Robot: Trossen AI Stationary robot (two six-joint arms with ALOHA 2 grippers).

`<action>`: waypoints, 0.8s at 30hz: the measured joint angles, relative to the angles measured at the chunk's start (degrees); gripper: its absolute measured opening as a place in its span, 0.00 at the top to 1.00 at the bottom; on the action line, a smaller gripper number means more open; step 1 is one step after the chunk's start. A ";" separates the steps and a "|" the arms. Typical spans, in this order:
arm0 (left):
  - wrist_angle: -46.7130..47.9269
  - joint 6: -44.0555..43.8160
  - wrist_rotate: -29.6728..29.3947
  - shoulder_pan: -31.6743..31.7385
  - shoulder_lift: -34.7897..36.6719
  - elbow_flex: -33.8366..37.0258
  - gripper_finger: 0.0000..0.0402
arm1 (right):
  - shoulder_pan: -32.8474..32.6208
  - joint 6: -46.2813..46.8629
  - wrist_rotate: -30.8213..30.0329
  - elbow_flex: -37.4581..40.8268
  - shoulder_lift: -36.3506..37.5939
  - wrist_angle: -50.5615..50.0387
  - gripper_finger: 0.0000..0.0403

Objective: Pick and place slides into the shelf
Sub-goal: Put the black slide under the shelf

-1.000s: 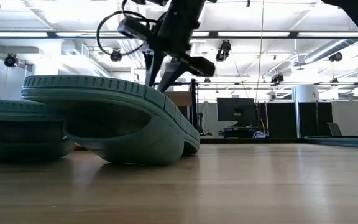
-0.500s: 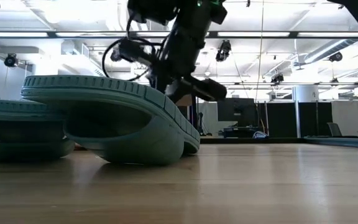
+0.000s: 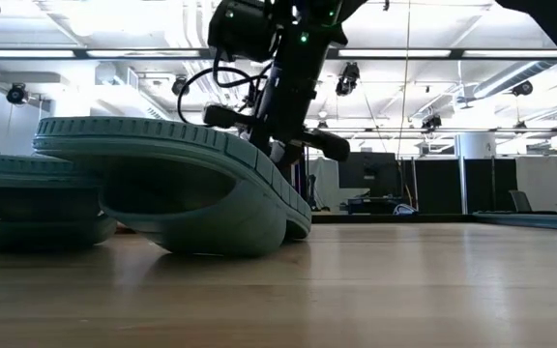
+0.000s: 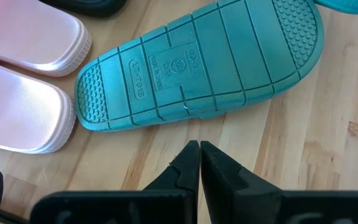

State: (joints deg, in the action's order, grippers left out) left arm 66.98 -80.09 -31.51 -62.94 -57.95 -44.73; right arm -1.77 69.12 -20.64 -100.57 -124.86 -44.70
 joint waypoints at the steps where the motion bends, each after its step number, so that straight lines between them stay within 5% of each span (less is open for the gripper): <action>1: 0.00 0.00 0.00 0.00 0.00 0.00 1.00 | 0.25 0.00 -0.36 0.00 0.00 0.04 0.97; 5: -0.06 -0.14 0.01 0.00 0.00 -0.03 1.00 | 0.67 -0.45 2.34 -0.23 0.00 -0.04 0.97; 11: -1.01 -0.17 0.00 0.02 -0.02 -0.13 1.00 | -1.20 -1.61 16.79 -1.02 -0.14 0.34 0.97; 24: -1.01 -0.31 -0.28 0.02 -0.02 -0.13 1.00 | -2.60 1.38 7.90 -0.59 -4.03 1.50 0.97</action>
State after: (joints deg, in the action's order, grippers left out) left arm 65.98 -80.40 -31.79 -62.92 -57.98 -44.86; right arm -4.37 70.50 -12.74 -101.16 -128.89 -43.21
